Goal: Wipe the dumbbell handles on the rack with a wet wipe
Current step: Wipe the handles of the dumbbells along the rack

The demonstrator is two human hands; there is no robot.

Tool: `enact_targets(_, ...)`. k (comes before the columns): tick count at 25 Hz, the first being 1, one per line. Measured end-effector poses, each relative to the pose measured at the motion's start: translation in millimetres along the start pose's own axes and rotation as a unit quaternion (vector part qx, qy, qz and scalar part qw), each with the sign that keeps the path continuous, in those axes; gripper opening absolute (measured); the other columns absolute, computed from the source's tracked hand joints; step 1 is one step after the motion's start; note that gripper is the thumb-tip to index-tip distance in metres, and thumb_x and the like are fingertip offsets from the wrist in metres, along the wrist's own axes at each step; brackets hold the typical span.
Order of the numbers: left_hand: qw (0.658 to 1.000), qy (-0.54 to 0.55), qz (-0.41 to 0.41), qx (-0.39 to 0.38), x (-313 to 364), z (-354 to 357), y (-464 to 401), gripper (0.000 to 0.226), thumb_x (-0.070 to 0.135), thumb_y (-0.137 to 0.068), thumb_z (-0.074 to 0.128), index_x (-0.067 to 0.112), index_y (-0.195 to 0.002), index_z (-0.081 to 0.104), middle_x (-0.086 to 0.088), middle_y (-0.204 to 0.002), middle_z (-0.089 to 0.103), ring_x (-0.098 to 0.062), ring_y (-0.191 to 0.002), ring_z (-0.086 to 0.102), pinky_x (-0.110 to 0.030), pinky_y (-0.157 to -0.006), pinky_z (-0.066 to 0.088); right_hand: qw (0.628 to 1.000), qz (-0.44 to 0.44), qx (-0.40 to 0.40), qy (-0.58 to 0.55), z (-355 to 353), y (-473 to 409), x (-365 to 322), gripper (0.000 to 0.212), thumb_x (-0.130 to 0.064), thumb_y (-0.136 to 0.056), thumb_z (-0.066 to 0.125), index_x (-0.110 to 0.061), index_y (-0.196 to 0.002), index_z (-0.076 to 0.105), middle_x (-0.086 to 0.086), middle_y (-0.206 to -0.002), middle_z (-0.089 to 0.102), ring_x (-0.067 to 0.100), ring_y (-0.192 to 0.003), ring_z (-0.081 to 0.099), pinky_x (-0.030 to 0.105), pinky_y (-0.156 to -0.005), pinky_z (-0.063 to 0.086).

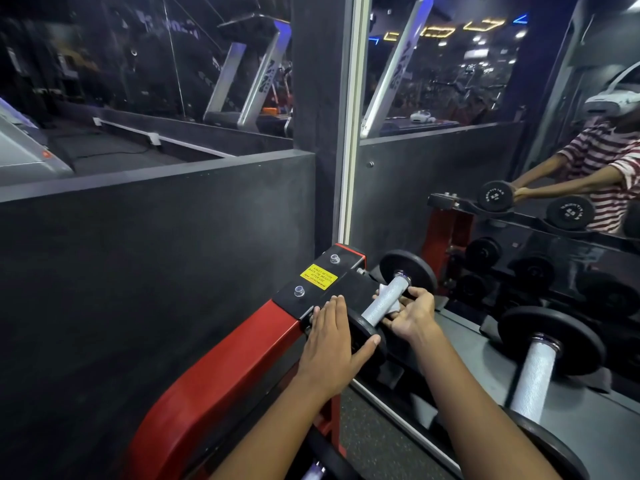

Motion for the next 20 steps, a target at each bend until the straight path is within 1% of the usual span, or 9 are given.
enact_targets(2,1.0,-0.004,-0.001,0.001,-0.7,0.3,-0.1,0.108,0.079,-0.072,-0.001,0.003,-0.149,0.004,-0.011,-0.157,0.009,-0.021,-0.146,0.005,-0.029,-0.115,-0.01,0.999,0.018,-0.024,0.016,1.1,2.6,7.4,0.047,-0.033,-0.092,0.031,0.003,-0.104,0.058,0.022,-0.092,0.065,0.033,-0.082,0.063,0.045,-0.088,0.046)
enact_targets(3,1.0,-0.005,-0.003,-0.001,-0.6,0.2,-0.4,0.107,0.078,-0.072,0.001,0.003,-0.149,0.004,-0.011,-0.157,0.009,-0.021,-0.146,0.005,-0.03,-0.116,-0.009,0.999,0.024,-0.038,0.025,1.9,4.2,11.2,0.049,-0.035,-0.093,0.031,0.004,-0.107,0.057,0.023,-0.092,0.065,0.034,-0.08,0.064,0.044,-0.083,0.049)
enact_targets(6,1.0,-0.006,-0.009,-0.005,0.8,0.6,-0.9,0.107,0.079,-0.074,0.004,0.002,-0.149,0.004,-0.011,-0.157,0.009,-0.021,-0.146,0.004,-0.031,-0.116,-0.009,0.995,0.039,-0.044,0.078,0.5,7.3,21.2,0.051,-0.044,-0.096,0.031,0.0,-0.108,0.055,0.018,-0.076,0.067,0.025,-0.057,0.065,0.028,-0.051,0.05)
enact_targets(7,1.0,-0.005,-0.011,-0.007,0.8,1.3,-1.0,0.107,0.08,-0.076,0.005,0.002,-0.149,0.004,-0.011,-0.158,0.008,-0.021,-0.146,0.004,-0.03,-0.116,-0.01,0.993,0.037,-0.047,0.104,-0.1,8.7,23.2,0.051,-0.046,-0.097,0.032,-0.001,-0.107,0.055,0.014,-0.071,0.066,0.02,-0.05,0.063,0.026,-0.048,0.047)
enact_targets(10,1.0,-0.012,-0.01,-0.014,0.1,2.5,-1.6,0.102,0.076,-0.077,0.007,0.003,-0.149,0.002,-0.012,-0.158,0.006,-0.02,-0.146,0.001,-0.03,-0.114,-0.013,0.973,0.028,-0.068,0.217,-2.3,11.3,26.9,0.045,-0.045,-0.097,0.039,-0.004,-0.104,0.058,0.007,-0.076,0.064,0.019,-0.063,0.058,0.031,-0.061,0.045)
enact_targets(14,1.0,0.003,-0.017,-0.025,1.4,-2.5,0.0,0.104,0.077,-0.078,0.009,0.002,-0.149,0.001,-0.012,-0.158,0.004,-0.02,-0.146,0.0,-0.03,-0.114,-0.013,0.919,-0.033,-0.049,0.389,-9.6,21.0,13.6,0.022,-0.028,-0.086,0.066,-0.008,-0.083,0.059,0.002,-0.058,0.055,0.014,-0.051,0.047,0.026,-0.053,0.042)
enact_targets(16,0.999,0.018,-0.025,-0.036,2.6,-4.3,-0.3,0.101,0.074,-0.079,0.014,0.003,-0.149,0.0,-0.011,-0.159,0.003,-0.02,-0.146,-0.001,-0.032,-0.116,-0.009,0.896,-0.076,-0.013,0.438,-12.8,24.0,6.0,0.021,-0.016,-0.073,0.079,-0.005,-0.072,0.062,0.004,-0.055,0.055,0.012,-0.045,0.048,0.023,-0.048,0.042)
enact_targets(18,0.997,0.054,-0.034,-0.043,3.9,-5.9,0.0,0.097,0.07,-0.084,0.024,0.003,-0.15,0.001,-0.011,-0.158,0.005,-0.02,-0.146,0.0,-0.034,-0.119,-0.003,0.865,-0.134,0.036,0.483,-12.4,30.9,0.2,0.025,-0.009,-0.066,0.083,-0.007,-0.061,0.059,0.005,-0.054,0.054,0.008,-0.037,0.048,0.019,-0.042,0.04)
enact_targets(20,0.995,0.09,-0.028,-0.035,4.2,-9.6,2.3,0.087,0.058,-0.091,0.04,0.004,-0.15,0.006,-0.01,-0.158,0.01,-0.022,-0.146,0.003,-0.036,-0.119,0.001,0.841,-0.198,0.051,0.501,-6.2,45.4,-3.2,0.03,-0.007,-0.066,0.081,-0.012,-0.055,0.054,0.003,-0.055,0.054,0.01,-0.045,0.052,0.023,-0.048,0.048)
Point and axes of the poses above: each hand's wrist, its own y-axis away from the middle knuckle, its own z-axis out of the palm, x = y × z, the point moved 4 cm from there along -y, towards the middle knuckle
